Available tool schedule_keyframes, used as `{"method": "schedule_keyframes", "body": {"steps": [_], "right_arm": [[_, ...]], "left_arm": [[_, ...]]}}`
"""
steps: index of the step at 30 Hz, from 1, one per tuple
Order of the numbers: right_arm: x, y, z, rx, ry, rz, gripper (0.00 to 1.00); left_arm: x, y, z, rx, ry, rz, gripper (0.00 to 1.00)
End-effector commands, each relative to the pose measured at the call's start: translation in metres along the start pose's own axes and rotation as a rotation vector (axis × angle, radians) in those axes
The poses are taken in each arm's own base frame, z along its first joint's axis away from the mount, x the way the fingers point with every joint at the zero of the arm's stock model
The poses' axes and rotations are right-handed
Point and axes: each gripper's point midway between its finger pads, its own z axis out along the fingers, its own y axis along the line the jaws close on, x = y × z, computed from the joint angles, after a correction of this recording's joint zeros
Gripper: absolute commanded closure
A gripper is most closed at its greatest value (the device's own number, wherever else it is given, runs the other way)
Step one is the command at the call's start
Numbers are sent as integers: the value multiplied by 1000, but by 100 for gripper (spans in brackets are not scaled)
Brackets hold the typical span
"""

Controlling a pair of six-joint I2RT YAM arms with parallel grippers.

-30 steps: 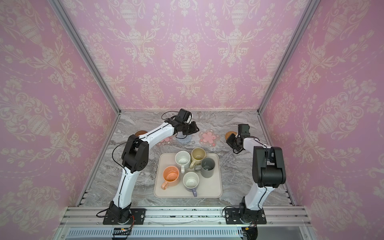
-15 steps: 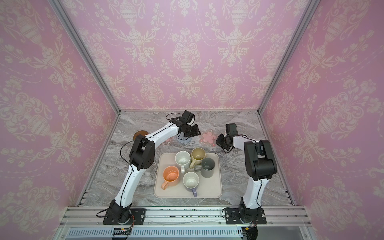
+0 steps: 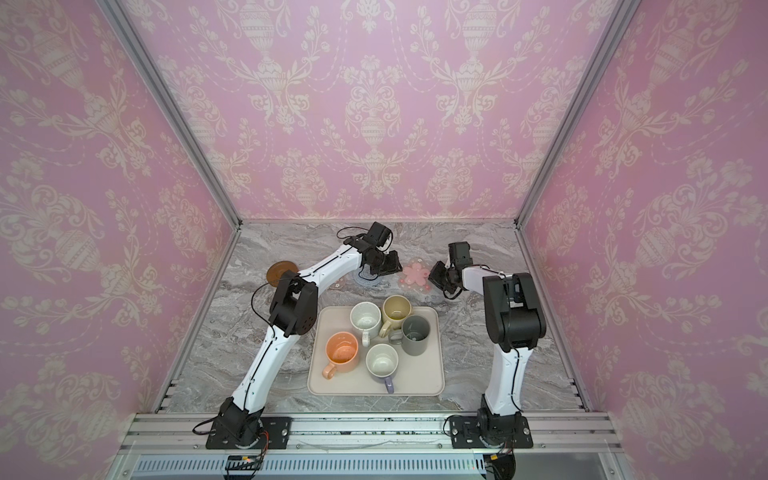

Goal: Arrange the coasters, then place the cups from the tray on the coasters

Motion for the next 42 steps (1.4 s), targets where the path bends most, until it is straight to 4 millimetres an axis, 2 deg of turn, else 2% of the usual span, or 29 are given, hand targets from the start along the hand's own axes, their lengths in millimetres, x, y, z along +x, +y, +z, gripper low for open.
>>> {"method": "schedule_keyframes", "body": {"steps": [1,10,18,23,30,37,42], "right_arm": [[10,-7,13,37,39,23,79],[4,-5,12,56,29,11,78],[-1,-5,6,70,13,5,77],[-7,-3,2,65,1,7,77],[-17,-1,-5,66,-15,7,76],[-17,-4,-11,64,-17,13,75],[-19,-6,-19,60,-26,13,74]], "left_arm": [[-1,12,12,-9,11,-13,62],[6,10,22,33,41,-50,62],[21,-5,16,80,61,-70,63],[33,-7,15,94,69,-99,63],[37,-9,9,102,70,-112,63],[42,-18,14,134,93,-120,64],[41,-23,7,134,84,-104,64]]}}
